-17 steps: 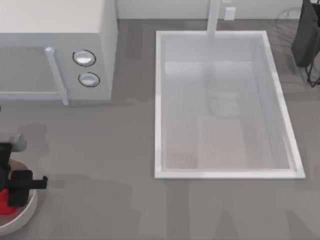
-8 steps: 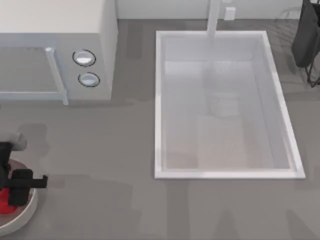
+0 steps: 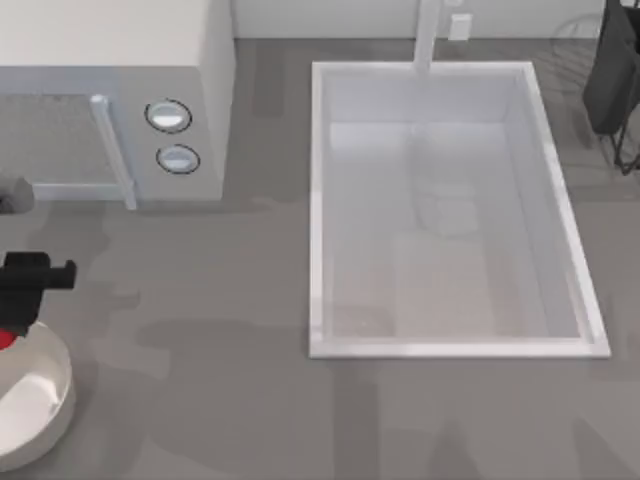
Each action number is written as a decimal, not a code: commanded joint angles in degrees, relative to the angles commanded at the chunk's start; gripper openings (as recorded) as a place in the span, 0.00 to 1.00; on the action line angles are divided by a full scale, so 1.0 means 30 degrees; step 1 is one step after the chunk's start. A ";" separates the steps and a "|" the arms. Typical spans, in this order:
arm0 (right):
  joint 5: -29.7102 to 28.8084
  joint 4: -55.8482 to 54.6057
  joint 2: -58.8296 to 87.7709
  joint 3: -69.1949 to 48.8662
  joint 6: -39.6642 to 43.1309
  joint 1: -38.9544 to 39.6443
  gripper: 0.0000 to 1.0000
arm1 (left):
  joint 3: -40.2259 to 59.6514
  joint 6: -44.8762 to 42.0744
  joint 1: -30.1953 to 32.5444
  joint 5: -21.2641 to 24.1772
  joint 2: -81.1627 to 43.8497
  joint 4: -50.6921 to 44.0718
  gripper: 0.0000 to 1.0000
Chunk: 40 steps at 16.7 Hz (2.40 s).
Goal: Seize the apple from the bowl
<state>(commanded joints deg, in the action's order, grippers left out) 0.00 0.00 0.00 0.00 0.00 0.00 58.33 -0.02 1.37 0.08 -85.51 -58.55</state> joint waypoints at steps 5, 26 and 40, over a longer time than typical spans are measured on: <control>0.0000 0.0000 0.0000 0.0000 0.0000 0.0000 1.00 | 0.7084 0.0125 0.0116 -0.0011 0.0637 -0.8057 0.00; 0.0000 0.0000 0.0000 0.0000 0.0000 0.0000 1.00 | 1.0160 0.9265 0.9231 -0.0027 -0.3226 -0.8131 0.00; 0.0000 0.0000 0.0000 0.0000 0.0000 0.0000 1.00 | 0.6836 1.1622 1.1581 -0.0017 -0.4959 -0.3244 0.00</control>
<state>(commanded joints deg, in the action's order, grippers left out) 0.00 0.00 0.00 0.00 0.00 0.00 78.84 34.84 36.11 0.03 -100.39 -68.28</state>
